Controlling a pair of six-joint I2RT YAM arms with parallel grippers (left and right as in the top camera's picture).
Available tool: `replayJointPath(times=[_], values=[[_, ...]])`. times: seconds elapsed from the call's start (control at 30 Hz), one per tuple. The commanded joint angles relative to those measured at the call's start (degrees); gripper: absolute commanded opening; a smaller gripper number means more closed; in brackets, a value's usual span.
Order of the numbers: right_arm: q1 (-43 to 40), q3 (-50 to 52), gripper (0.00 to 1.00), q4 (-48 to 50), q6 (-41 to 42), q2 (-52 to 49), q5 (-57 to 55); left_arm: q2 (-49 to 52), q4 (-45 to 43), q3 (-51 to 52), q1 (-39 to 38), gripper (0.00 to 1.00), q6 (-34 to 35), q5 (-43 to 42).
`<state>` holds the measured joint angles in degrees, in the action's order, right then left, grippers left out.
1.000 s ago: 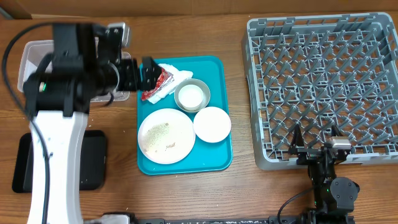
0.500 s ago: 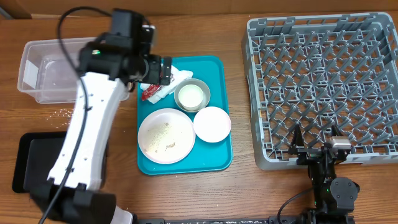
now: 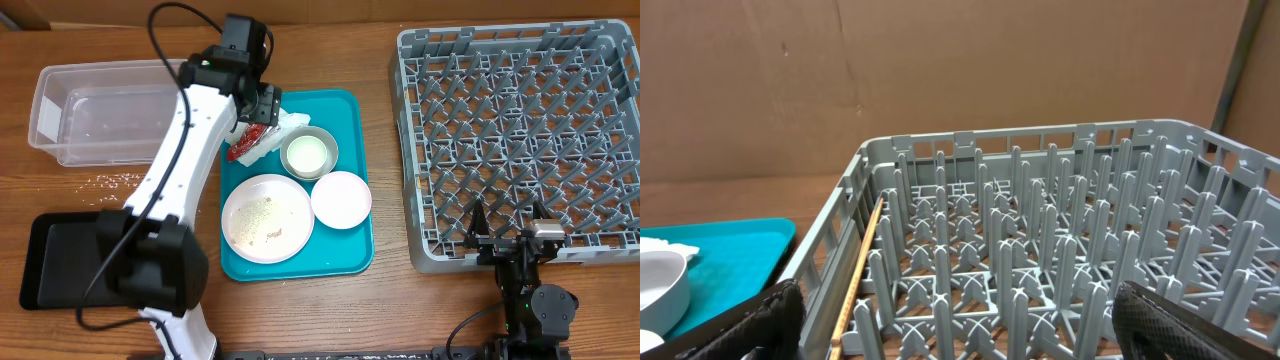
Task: Sort waste into correct bins and load items into the dishwasher
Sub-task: 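Reach the left gripper to the red wrapper on the napkin, then grasp the red wrapper with the left gripper and lift it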
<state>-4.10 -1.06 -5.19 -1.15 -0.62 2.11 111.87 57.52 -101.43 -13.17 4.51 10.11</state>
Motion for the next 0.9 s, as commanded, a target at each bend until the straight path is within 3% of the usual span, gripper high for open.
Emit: replayJointPath(times=[0.0,0.5,0.6,0.87], values=[[-0.13,0.59,1.00,0.39,-0.17,0.46,-0.37,4.04,-0.33,-1.38,-0.74,0.82,-2.78,-1.46],[-0.13,0.59,1.00,0.39,-0.17,0.46,-0.37,13.22,-1.53,-1.38,-0.68,0.77,-3.26,-2.01],[-0.13,0.59,1.00,0.39,-0.17,0.46,-0.37,13.27,-2.27,-1.38,-0.68,0.69,-3.28,-1.99],[-0.13,0.59,1.00,0.42,-0.17,0.46,-0.37,13.33,-5.09,-1.38,-0.61,0.69,-3.28,-2.01]])
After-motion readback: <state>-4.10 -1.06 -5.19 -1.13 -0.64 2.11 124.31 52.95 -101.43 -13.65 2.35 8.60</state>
